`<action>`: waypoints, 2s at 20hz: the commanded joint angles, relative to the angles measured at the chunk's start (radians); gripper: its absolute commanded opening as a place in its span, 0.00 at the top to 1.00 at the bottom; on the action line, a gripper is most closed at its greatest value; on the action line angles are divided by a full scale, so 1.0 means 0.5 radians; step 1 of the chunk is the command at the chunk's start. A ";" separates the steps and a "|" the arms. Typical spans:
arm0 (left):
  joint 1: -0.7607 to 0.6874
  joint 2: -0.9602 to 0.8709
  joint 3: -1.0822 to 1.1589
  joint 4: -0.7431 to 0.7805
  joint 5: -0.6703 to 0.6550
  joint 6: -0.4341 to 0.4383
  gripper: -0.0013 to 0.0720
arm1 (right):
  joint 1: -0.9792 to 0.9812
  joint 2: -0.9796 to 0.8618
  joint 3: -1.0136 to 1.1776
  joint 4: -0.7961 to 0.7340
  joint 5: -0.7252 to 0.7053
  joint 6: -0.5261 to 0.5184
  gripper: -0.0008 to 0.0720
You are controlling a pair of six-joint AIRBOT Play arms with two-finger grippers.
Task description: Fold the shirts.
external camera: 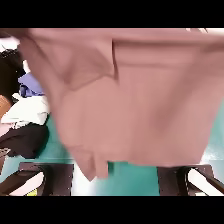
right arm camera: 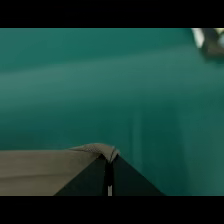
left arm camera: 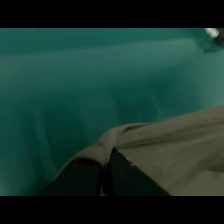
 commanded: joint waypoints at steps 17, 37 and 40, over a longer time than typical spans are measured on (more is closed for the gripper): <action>0.048 -1.292 0.289 0.051 -0.150 0.169 0.95 | 0.347 -1.243 0.105 -0.152 -0.145 0.002 0.97; 0.034 0.076 -1.802 0.356 -0.065 -0.163 0.30 | 0.275 -0.369 -0.616 -0.037 -0.184 -0.008 0.37; 0.034 0.443 -2.298 0.072 0.069 -0.166 0.30 | 0.269 -0.310 -0.616 -0.038 -0.182 -0.008 0.37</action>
